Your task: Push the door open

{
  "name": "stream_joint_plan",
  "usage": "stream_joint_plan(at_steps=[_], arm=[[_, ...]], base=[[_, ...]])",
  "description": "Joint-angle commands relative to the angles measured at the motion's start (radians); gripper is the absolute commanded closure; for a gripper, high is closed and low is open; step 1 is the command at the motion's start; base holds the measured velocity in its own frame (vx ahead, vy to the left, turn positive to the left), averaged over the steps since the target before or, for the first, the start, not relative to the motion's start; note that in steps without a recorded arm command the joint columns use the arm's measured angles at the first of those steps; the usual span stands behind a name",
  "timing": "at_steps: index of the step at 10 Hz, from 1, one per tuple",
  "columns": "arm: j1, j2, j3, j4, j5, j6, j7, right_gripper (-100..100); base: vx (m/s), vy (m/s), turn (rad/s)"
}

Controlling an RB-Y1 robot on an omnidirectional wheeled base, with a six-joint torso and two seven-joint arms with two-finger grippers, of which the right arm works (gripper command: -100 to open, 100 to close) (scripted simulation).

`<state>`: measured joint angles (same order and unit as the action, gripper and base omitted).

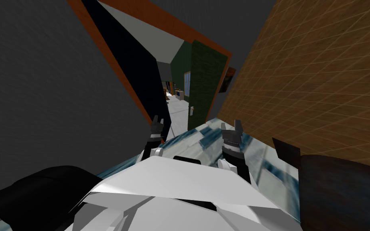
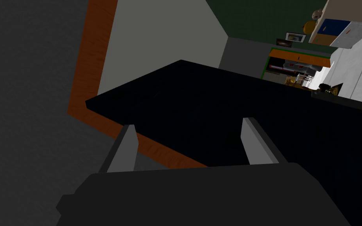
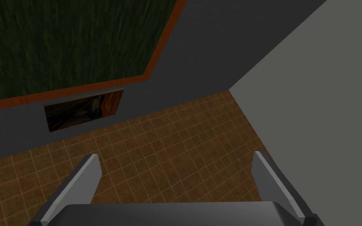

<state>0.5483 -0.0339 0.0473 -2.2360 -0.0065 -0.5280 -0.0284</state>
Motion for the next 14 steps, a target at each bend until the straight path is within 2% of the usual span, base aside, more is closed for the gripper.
stream_joint_plan(at_steps=[1,2,5,6,8,9,13,14], arm=[[-0.019,-0.023,0.014,0.035,-0.009,0.003,-0.01,-100],[-0.023,-0.028,0.017,0.043,-0.011,0.003,-0.013,-100],[-0.054,-0.066,0.04,0.103,-0.026,0.008,-0.031,-100],[-0.07,-0.084,0.051,0.132,-0.033,0.01,-0.039,-100],[-0.087,-0.104,0.064,0.164,-0.041,0.012,-0.049,-100],[-0.105,-0.125,0.077,0.198,-0.049,0.015,-0.059,-100],[-0.143,-0.17,0.106,0.271,-0.067,0.02,-0.081,-100],[-0.164,-0.194,0.121,0.311,-0.077,0.023,-0.092,-100]], base=[[0.034,-0.076,0.115],[0.143,-0.002,0.047],[0.188,-0.004,0.062],[0.155,-0.021,0.078],[0.114,-0.019,0.065],[0.128,-0.028,0.099],[0.111,-0.023,0.069],[0.124,-0.026,0.107]])
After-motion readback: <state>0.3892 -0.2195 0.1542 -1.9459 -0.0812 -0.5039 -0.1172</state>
